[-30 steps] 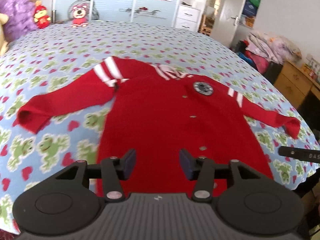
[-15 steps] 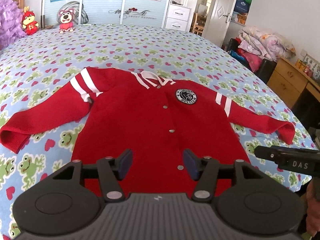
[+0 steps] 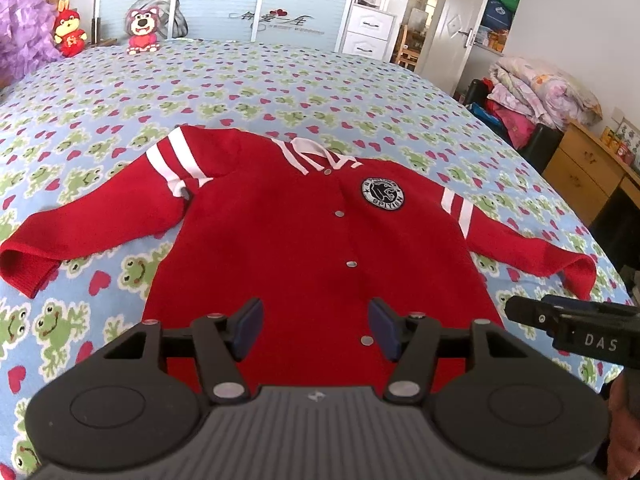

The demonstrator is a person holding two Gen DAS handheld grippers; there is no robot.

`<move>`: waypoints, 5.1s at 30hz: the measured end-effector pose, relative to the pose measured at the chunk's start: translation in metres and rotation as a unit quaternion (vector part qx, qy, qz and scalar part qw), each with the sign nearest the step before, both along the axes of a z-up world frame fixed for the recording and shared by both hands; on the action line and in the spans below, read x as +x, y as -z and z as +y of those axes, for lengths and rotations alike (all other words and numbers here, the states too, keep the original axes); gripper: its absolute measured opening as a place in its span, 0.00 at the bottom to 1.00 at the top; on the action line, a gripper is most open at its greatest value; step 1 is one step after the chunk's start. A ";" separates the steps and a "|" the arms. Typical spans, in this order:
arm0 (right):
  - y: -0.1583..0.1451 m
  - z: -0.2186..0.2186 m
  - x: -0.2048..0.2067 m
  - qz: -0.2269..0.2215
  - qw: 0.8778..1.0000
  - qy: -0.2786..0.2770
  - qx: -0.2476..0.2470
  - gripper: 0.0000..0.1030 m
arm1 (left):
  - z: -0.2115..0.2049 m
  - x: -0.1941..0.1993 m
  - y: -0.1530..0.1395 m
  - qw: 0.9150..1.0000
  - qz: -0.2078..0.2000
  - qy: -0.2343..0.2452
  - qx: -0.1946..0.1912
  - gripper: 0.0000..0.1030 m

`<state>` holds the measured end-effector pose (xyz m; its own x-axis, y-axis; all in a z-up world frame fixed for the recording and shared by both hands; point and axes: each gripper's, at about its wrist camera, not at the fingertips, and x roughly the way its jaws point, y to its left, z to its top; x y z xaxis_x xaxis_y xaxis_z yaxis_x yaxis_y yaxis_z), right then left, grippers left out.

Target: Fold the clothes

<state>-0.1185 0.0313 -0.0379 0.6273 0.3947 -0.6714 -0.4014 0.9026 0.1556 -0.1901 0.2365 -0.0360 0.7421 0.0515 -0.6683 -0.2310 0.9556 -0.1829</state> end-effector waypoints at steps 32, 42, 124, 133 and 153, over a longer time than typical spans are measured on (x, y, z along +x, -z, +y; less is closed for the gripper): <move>0.071 0.065 0.112 -0.102 0.994 0.008 0.028 0.69 | 0.042 0.104 0.081 0.995 -0.030 -0.085 0.044 0.77; 0.131 0.105 0.130 -0.084 0.994 -0.009 -0.069 0.90 | 0.027 0.116 0.120 0.992 -0.019 -0.051 0.111 1.00; 0.135 0.099 0.135 -0.069 0.996 -0.010 -0.061 0.98 | 0.038 0.113 0.128 0.993 -0.020 -0.047 0.107 1.00; 0.136 0.099 0.135 -0.069 0.996 -0.010 -0.061 0.98 | 0.039 0.113 0.129 0.993 -0.019 -0.046 0.108 1.00; 0.136 0.099 0.136 -0.068 0.996 -0.010 -0.060 0.98 | 0.038 0.114 0.129 0.993 -0.019 -0.047 0.108 1.00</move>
